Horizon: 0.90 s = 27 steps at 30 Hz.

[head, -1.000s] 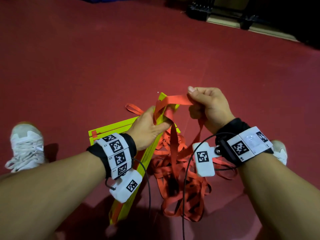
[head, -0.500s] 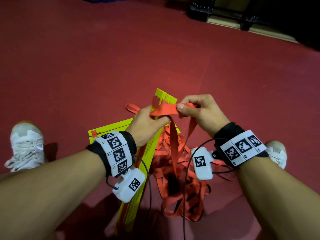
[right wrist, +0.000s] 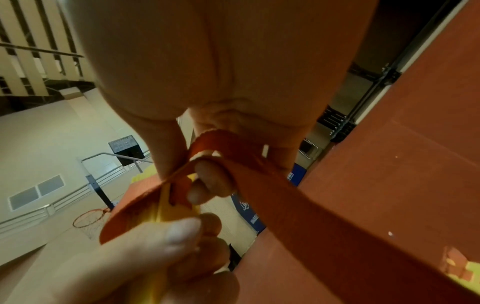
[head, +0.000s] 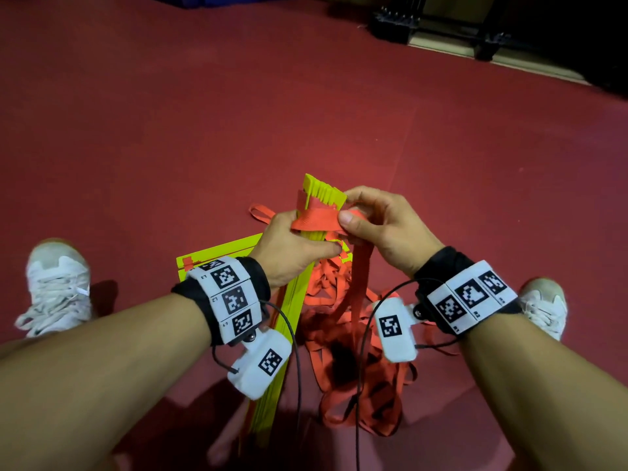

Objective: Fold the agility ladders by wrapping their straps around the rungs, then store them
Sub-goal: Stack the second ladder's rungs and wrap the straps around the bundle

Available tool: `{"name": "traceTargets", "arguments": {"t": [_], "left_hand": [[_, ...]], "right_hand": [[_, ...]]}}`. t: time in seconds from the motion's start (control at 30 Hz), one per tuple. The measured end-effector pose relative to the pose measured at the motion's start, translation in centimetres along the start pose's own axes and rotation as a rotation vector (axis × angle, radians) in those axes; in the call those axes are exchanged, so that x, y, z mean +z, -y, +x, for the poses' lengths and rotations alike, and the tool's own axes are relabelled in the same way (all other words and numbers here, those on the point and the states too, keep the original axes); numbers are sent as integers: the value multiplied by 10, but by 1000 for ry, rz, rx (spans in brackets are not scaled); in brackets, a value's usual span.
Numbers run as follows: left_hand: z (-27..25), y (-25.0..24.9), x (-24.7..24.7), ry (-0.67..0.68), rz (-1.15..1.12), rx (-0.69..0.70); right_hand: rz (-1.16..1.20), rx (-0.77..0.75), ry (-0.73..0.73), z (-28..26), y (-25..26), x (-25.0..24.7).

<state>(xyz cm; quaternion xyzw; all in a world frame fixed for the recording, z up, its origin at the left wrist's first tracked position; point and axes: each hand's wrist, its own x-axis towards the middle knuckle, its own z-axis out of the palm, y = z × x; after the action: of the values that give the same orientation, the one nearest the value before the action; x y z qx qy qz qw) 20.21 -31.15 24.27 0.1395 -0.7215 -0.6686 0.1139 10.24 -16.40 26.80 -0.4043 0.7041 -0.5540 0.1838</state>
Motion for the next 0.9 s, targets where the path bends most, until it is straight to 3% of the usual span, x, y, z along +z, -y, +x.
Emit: {"name": "traceTargets", "arguments": {"t": [0.1, 0.27, 0.4, 0.63, 0.73, 0.9], "left_hand": [[3, 3, 0, 28, -28, -27], [3, 1, 2, 78, -92, -35], [2, 0, 3, 148, -145, 3], [-3, -1, 4, 253, -219, -85], [-3, -3, 2, 280, -241, -160], [-6, -3, 2, 282, -335, -162]], "right_hand": [[-195, -12, -1, 0, 3, -7], [-237, -49, 21, -2, 7, -10], [-144, -68, 15, -2, 8, -8], [131, -48, 6, 2, 0, 4], [199, -79, 78, 1, 1, 9], [314, -73, 162, 0, 2, 14]]}}
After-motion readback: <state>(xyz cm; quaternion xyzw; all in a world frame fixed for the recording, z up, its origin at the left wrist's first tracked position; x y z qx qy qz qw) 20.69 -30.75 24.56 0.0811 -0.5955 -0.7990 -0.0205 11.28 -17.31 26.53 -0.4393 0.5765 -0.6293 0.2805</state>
